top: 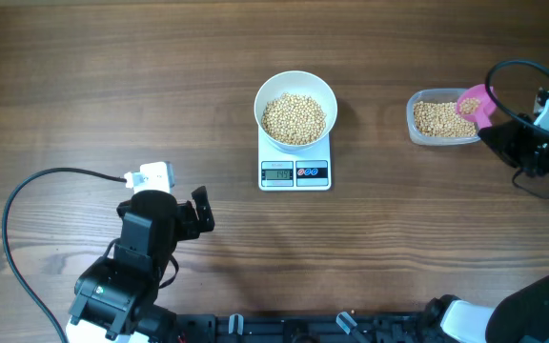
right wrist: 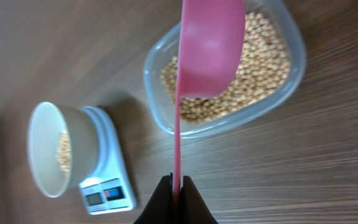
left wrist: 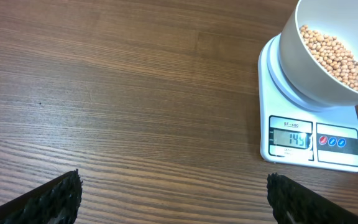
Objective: Scoop item into bowl and weigh 150g on scale
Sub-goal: 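Dip the pink scoop into the soybeans in the tub, then lift the filled scoop and carry it left over the bowl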
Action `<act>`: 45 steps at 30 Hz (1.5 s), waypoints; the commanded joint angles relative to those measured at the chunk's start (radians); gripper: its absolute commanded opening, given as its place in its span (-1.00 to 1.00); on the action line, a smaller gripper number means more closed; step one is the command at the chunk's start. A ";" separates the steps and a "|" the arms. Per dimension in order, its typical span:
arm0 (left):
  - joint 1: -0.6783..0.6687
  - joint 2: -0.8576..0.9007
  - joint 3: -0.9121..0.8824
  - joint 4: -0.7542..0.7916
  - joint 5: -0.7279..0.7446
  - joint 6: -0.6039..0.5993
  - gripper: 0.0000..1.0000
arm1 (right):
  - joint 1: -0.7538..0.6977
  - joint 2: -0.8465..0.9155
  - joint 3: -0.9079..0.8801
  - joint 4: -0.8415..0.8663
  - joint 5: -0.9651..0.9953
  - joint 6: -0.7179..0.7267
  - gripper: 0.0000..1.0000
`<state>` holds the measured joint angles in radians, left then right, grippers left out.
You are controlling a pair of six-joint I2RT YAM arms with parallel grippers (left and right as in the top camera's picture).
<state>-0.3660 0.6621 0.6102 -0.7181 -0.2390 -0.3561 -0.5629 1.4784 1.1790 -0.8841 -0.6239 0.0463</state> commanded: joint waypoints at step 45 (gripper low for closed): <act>0.006 -0.001 -0.006 0.002 -0.013 0.011 1.00 | 0.500 -0.145 0.007 0.300 0.285 -0.008 -0.91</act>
<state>-0.3660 0.6621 0.6102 -0.7181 -0.2390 -0.3561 -0.0677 1.4151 1.1778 -0.6704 -0.1329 -0.0269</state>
